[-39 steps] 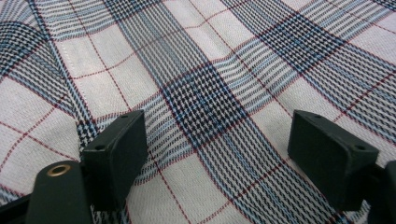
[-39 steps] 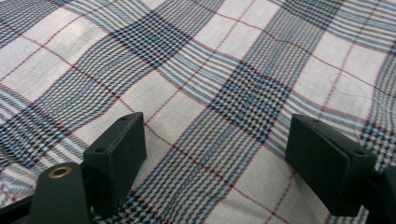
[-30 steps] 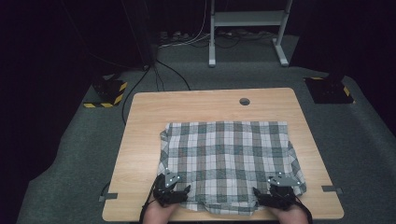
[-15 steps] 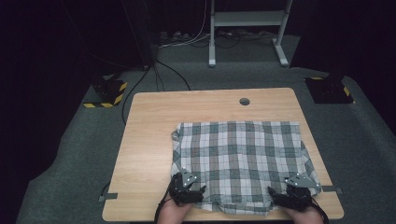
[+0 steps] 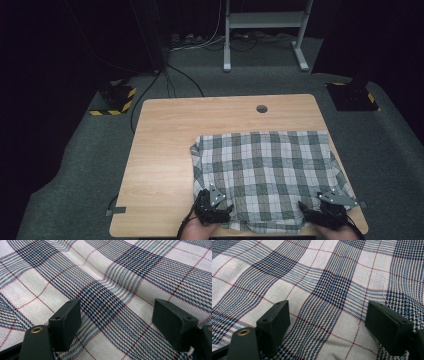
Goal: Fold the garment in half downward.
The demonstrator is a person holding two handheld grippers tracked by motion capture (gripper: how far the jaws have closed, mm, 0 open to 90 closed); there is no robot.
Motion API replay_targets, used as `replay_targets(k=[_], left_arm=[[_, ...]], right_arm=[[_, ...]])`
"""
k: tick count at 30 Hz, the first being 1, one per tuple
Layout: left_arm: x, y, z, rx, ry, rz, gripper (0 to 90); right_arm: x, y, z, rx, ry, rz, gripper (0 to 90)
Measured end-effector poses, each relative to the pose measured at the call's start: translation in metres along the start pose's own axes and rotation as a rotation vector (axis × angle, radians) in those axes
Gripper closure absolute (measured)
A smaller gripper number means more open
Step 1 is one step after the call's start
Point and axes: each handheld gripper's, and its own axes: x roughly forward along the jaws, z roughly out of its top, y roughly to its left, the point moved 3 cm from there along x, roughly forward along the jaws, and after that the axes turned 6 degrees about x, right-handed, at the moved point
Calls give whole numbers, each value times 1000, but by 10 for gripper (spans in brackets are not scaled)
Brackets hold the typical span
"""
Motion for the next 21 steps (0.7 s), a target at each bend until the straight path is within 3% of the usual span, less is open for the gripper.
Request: replay_targets(k=[4, 7, 9, 11, 17, 21], left_arm=[[1, 2, 1, 9, 8, -10, 224], [1, 4, 1, 3, 5, -44, 170], [-1, 8, 0, -55, -31, -96, 146], [-3, 13, -3, -89, -57, -121, 132], [-18, 29, -15, -102, -91, -106, 84], [-32, 46, -28, -112, -99, -70, 68]], right_arm=[[0, 0, 1, 2, 5, -3, 191], [1, 1, 3, 12, 27, -7, 123], [0, 1, 2, 31, -3, 4, 109], [-2, 2, 1, 32, -54, -2, 86], [-11, 9, 4, 20, -115, 16, 46], [-11, 15, 4, 8, -121, 9, 34]])
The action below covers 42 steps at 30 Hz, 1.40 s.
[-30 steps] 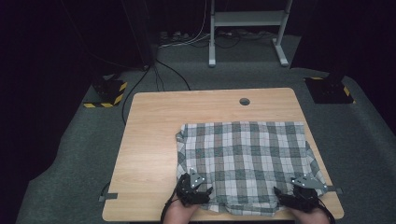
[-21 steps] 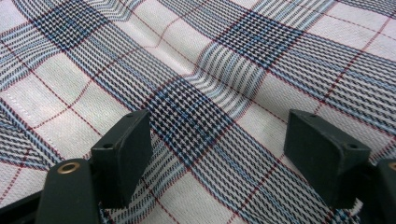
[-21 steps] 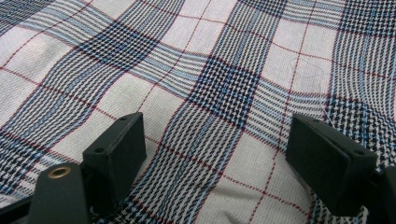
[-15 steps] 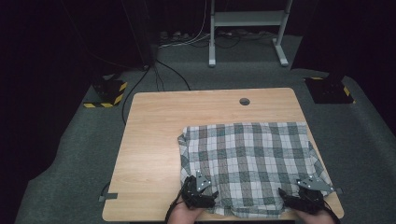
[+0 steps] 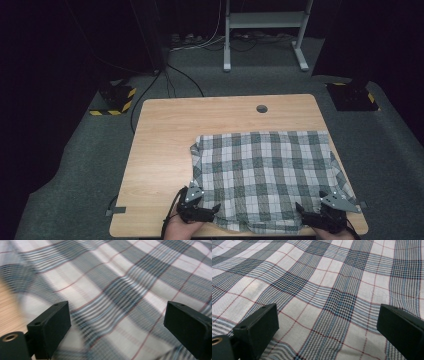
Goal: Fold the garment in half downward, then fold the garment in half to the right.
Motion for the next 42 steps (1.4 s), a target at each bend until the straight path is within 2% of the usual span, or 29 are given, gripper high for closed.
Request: replay_targets(k=[3, 7, 14, 16, 18, 20, 22, 23, 25, 31, 35, 42], left_arm=[[-15, 14, -8, -3, -14, 37, 65], [-34, 33, -20, -9, -18, 79, 58], [-68, 73, -49, -30, 30, 172, 39], [-73, 80, -57, -37, 46, 200, 34], [-76, 85, -65, -52, 76, 220, 32], [-77, 86, -68, -84, 84, 213, 32], [-76, 85, -68, -71, 90, 224, 33], [-74, 84, -68, -65, 111, 233, 33], [-72, 83, -68, -54, 123, 244, 18], [-71, 83, -68, -62, 119, 248, 3], [-70, 83, -68, -62, 120, 249, 3], [-70, 83, -67, -66, 120, 253, 3]], right_arm=[[2, 4, 1, -23, -2, -3, 26], [5, 9, 6, -28, 0, 8, 26], [16, 22, 15, -79, 9, 22, 5], [20, 23, 15, -72, 17, 19, 4], [24, 22, 12, -44, 23, 23, 1], [24, 21, 10, -36, 27, 8, 1], [24, 21, 10, -33, 20, 11, 1], [25, 21, 9, -34, 22, 13, 1], [25, 21, 8, -30, 27, 16, 1], [22, 21, 6, -25, 12, 23, 1], [23, 22, 5, -41, 19, 25, 0], [20, 20, 4, -10, 10, 32, 0]])
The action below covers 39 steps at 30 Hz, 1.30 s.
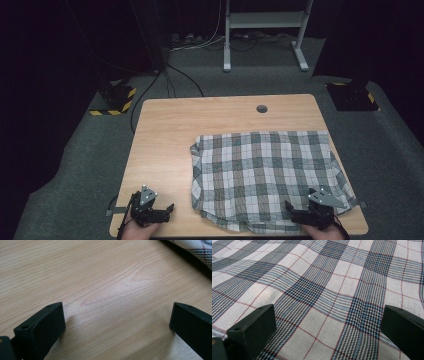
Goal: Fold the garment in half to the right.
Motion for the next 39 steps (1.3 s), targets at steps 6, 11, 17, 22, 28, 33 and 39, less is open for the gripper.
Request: replay_targets(k=[6, 11, 17, 22, 28, 33, 39], left_arm=[[-1, -2, 1, 19, -21, -10, 5], [-5, 0, 5, 19, -61, -44, 3], [-7, -1, 22, 29, -106, -96, 4], [3, -2, 32, 36, -81, -129, 5], [17, 3, 46, -11, -46, -152, 3], [25, 8, 58, 3, -49, -135, 7], [39, 10, 71, -2, -47, -137, 8]], right_arm=[[-1, -1, 0, 21, -9, -1, 0], [-3, 2, 1, -19, -36, 3, 0], [-6, 6, 3, -46, -60, 19, 0], [-8, 10, 2, -68, -51, 30, 0], [-10, 19, 1, -87, -30, 51, 0], [-13, 28, 1, -82, -38, 69, 0], [-16, 36, 1, -83, -39, 74, 0]])
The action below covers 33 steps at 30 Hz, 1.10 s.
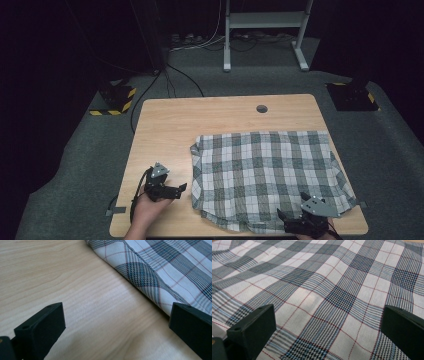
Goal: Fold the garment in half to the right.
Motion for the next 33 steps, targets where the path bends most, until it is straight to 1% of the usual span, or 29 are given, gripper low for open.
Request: replay_targets(k=[7, 14, 16, 19, 21, 24, 25, 30, 33], left_arm=[[15, 6, 19, -14, -27, -7, 38], [36, 15, 36, -46, -32, -22, 45], [43, 16, 40, -44, -32, -21, 48], [50, 19, 46, -51, -37, -18, 55], [54, 22, 51, -65, -51, -20, 55], [60, 24, 58, -66, -60, -19, 63], [62, 26, 60, -65, -58, -19, 66], [74, 30, 67, -86, -65, -25, 77], [81, 32, 70, -94, -60, -21, 88]], right_arm=[[-5, 5, 6, 22, -28, 1, 0], [-7, 14, 13, 25, -38, 5, 0], [-6, 16, 14, 25, -40, 1, 0], [-5, 19, 14, 20, -33, -1, 0], [-4, 21, 14, 19, -29, -2, 0], [-4, 24, 14, 16, -25, -1, 0], [-4, 25, 14, 15, -24, -2, 0], [-4, 31, 14, 8, -23, 4, 0], [-3, 35, 14, 2, -20, 8, 0]])
